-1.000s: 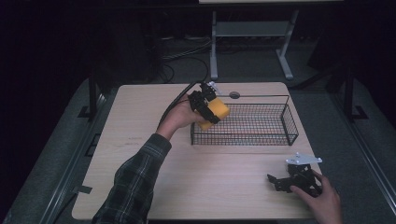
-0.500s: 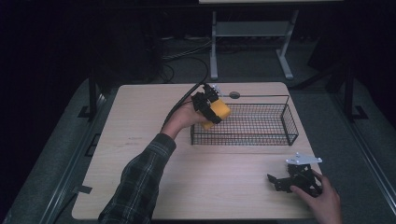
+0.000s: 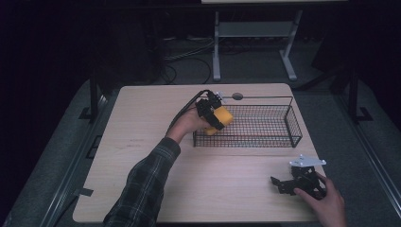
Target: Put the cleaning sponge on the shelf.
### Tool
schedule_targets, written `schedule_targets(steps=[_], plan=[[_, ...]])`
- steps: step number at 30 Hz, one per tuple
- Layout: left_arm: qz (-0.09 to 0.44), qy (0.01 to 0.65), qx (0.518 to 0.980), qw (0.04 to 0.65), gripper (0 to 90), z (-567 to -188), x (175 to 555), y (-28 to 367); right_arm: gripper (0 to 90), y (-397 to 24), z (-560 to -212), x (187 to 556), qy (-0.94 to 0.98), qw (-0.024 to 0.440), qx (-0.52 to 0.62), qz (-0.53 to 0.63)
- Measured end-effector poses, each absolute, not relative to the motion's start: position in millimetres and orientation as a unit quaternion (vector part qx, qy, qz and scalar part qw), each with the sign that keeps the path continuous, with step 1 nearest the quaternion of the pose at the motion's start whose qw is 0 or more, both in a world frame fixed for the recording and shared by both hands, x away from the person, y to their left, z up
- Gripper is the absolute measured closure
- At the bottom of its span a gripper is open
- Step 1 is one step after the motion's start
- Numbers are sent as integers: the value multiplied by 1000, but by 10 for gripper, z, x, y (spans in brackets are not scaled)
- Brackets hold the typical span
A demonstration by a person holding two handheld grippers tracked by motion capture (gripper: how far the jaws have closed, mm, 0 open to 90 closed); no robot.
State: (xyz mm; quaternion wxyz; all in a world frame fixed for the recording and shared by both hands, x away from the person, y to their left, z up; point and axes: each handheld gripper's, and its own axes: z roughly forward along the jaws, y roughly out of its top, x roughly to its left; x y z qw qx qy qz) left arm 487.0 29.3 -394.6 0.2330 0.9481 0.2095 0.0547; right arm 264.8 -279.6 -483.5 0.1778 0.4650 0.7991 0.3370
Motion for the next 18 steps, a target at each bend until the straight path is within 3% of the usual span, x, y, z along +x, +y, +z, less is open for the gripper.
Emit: schedule_targets(steps=[18], plan=[[41, 217, 950, 219, 211, -4187, 4883, 287, 13, -2795, -4833, 2646, 799, 177, 466, 335]])
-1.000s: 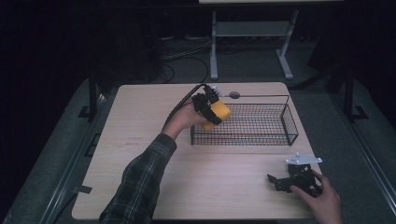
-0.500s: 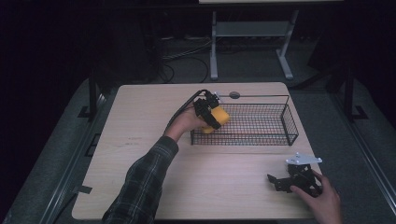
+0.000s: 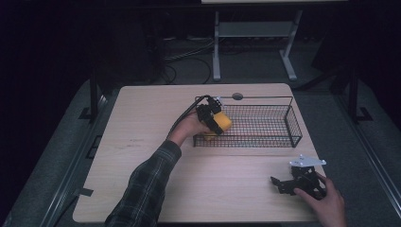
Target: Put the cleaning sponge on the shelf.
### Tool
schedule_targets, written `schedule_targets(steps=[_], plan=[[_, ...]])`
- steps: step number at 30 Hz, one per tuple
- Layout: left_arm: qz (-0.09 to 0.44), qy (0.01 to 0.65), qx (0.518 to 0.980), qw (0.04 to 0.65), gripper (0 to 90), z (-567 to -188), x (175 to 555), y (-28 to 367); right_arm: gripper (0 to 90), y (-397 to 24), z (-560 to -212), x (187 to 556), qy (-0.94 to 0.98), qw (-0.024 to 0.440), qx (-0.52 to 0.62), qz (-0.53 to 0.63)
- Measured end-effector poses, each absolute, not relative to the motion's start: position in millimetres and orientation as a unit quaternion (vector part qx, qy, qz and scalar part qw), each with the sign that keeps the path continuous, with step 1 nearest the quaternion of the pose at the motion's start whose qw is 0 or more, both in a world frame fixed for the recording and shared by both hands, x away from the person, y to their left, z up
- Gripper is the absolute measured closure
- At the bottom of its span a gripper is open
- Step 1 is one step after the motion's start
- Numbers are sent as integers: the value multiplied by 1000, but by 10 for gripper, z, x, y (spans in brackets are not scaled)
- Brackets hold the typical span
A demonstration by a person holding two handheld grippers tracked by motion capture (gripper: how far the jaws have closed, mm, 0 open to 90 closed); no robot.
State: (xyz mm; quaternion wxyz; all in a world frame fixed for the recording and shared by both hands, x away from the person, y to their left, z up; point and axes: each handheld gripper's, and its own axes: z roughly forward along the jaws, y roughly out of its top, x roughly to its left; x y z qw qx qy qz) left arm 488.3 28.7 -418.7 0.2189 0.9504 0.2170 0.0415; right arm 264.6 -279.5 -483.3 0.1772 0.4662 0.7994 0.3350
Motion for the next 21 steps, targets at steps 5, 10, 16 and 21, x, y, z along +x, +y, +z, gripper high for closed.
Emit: schedule_targets(steps=[5, 10, 16, 21], plan=[[39, 215, 952, 215, 210, -4216, 4884, 287, 13, -2796, -4833, 2647, 799, 178, 466, 335], [42, 211, 954, 208, 210, -4230, 4882, 279, 13, -2796, -4833, 2647, 799, 178, 466, 335], [40, 209, 955, 207, 205, -4225, 4879, 277, 13, -2796, -4833, 2647, 799, 178, 466, 335], [42, 208, 956, 204, 199, -4224, 4871, 273, 13, -2796, -4834, 2647, 799, 178, 466, 335]])
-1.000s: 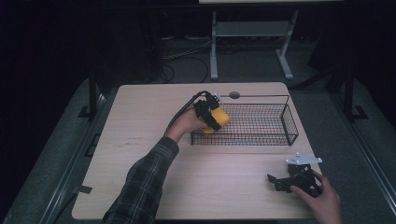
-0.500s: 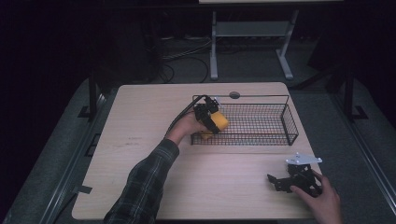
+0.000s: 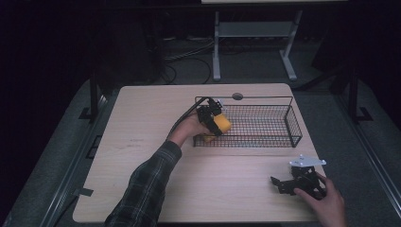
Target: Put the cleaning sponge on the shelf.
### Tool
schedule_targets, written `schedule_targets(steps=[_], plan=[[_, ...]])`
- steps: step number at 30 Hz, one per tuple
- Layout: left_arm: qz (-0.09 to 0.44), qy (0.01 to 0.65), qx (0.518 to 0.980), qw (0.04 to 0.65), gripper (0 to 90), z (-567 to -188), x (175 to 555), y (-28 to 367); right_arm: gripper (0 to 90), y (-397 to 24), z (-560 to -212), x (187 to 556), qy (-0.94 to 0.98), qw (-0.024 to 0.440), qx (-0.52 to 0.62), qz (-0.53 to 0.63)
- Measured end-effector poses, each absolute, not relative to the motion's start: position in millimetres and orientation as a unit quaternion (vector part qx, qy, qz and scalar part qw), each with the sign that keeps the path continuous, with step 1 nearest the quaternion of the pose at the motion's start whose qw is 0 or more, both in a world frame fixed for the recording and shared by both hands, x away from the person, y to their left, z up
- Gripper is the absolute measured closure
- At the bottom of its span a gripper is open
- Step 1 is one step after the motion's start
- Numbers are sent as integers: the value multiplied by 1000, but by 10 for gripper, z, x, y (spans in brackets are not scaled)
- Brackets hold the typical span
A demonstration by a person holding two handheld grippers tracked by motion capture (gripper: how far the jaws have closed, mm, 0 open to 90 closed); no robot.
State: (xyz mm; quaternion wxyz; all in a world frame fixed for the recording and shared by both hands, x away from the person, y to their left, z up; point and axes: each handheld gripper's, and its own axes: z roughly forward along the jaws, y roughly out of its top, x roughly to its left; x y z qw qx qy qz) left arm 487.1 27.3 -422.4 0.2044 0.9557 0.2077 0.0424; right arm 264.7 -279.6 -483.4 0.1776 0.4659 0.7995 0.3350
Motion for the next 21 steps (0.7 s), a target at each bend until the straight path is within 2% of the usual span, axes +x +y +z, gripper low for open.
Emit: schedule_targets(steps=[13, 21], plan=[[52, 211, 952, 214, 144, -4168, 4865, 279, 13, -2796, -4833, 2646, 799, 177, 466, 335], [58, 209, 948, 232, 144, -3974, 4861, 311, 13, -2795, -4835, 2648, 799, 177, 466, 336]])
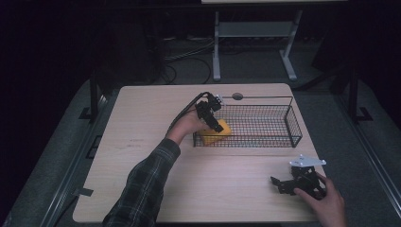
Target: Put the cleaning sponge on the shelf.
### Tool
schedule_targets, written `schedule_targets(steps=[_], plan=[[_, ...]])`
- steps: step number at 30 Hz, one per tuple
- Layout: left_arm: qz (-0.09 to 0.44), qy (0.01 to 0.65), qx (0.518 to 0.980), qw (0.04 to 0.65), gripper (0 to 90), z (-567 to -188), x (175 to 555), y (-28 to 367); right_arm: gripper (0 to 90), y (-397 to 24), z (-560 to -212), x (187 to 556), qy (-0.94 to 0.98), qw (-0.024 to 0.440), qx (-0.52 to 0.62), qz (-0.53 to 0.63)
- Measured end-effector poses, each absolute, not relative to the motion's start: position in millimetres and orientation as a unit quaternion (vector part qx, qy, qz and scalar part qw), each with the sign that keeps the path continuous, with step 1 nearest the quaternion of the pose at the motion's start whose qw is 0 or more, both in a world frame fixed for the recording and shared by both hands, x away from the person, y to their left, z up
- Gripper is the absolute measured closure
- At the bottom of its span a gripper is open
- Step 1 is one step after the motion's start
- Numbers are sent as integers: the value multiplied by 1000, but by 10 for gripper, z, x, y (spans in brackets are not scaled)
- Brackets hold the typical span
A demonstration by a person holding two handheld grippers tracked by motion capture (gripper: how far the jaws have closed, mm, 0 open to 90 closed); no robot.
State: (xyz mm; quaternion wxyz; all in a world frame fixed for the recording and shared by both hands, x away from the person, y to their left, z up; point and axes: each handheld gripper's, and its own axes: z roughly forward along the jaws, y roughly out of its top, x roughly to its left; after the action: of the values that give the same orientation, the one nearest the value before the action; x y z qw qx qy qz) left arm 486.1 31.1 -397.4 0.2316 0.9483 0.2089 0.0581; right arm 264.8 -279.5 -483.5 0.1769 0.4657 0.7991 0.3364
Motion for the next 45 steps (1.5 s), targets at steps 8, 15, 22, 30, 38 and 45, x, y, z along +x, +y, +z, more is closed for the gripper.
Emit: schedule_targets(steps=[8, 15, 22, 30, 38, 45], plan=[[62, 213, 943, 248, 143, -3835, 4841, 366, 13, -2797, -4834, 2648, 800, 179, 465, 335], [65, 214, 939, 262, 143, -3709, 4799, 441, 13, -2796, -4833, 2647, 799, 177, 465, 336], [74, 218, 935, 269, 144, -3593, 4755, 561, 13, -2795, -4832, 2646, 799, 177, 466, 336], [83, 222, 930, 281, 144, -3501, 4684, 769, 13, -2795, -4833, 2646, 799, 177, 466, 335], [86, 232, 924, 292, 144, -3524, 4590, 995, 13, -2795, -4833, 2646, 799, 177, 466, 335], [93, 247, 915, 306, 144, -3530, 4485, 1234, 13, -2796, -4833, 2647, 799, 178, 466, 335]])
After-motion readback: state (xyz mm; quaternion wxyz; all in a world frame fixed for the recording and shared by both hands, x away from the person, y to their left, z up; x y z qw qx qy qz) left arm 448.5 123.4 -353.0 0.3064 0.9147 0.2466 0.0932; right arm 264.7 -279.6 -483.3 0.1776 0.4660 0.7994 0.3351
